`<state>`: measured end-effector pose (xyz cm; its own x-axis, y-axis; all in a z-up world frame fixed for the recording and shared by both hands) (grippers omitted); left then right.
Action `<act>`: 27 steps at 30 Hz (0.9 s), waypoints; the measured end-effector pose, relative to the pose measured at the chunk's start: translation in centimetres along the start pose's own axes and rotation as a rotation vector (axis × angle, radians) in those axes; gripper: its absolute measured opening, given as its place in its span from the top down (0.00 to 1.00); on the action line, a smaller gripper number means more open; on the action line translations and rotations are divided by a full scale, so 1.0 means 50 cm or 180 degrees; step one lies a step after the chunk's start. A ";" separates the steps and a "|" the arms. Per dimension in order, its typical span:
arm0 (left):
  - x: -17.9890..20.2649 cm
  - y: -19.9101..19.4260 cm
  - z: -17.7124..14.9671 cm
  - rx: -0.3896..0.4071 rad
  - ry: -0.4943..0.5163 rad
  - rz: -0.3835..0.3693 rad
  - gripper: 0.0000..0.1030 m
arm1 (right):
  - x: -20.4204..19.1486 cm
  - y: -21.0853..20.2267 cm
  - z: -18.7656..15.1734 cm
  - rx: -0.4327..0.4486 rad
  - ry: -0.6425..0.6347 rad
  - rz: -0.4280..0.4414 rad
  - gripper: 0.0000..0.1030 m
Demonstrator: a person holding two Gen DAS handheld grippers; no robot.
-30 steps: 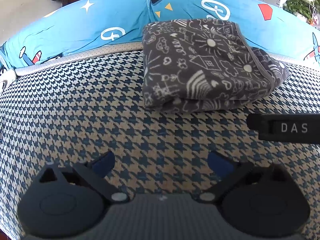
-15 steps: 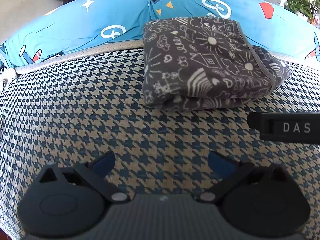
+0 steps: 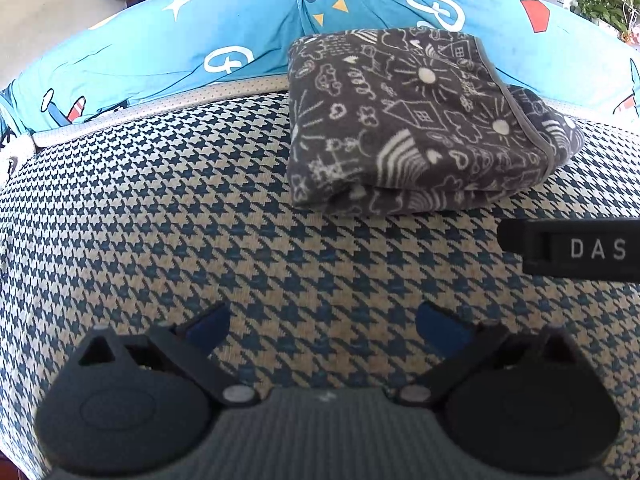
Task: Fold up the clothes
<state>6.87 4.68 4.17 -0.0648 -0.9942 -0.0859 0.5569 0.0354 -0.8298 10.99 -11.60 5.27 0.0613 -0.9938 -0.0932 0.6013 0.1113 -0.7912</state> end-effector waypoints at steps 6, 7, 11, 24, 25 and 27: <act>-0.002 0.001 0.000 -0.0002 0.0025 0.0011 0.00 | -0.002 -0.001 0.001 -0.0003 0.0001 -0.0002 0.08; -0.002 0.001 0.000 0.0003 0.0028 0.0015 0.00 | -0.002 -0.001 0.001 -0.0004 -0.0002 0.0000 0.08; -0.004 0.000 -0.001 0.0011 0.0039 0.0020 0.00 | -0.004 -0.001 0.001 -0.0004 -0.0014 0.0001 0.08; -0.002 0.001 -0.002 0.0003 0.0054 0.0018 0.00 | -0.007 -0.002 0.001 -0.0007 -0.0031 0.0009 0.08; -0.002 0.001 -0.002 0.0005 0.0056 0.0015 0.00 | -0.007 -0.002 0.001 -0.0006 -0.0031 0.0009 0.08; -0.002 0.001 -0.002 0.0012 0.0060 0.0013 0.00 | -0.007 -0.003 0.001 -0.0005 -0.0031 0.0010 0.08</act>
<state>6.83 4.80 4.10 -0.0779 -0.9920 -0.0997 0.5602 0.0392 -0.8274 10.93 -11.29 5.45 0.0709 -0.9934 -0.0897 0.6000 0.1143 -0.7918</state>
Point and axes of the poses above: each gripper's, at about its wrist camera, not at the fingertips, and y roughly the way its jaws point, x to its right, z to its top, the point moved 1 cm from there along y, roughly the way its jaws point, and after that the axes turned 3 degrees about y, right-handed, at the moved point
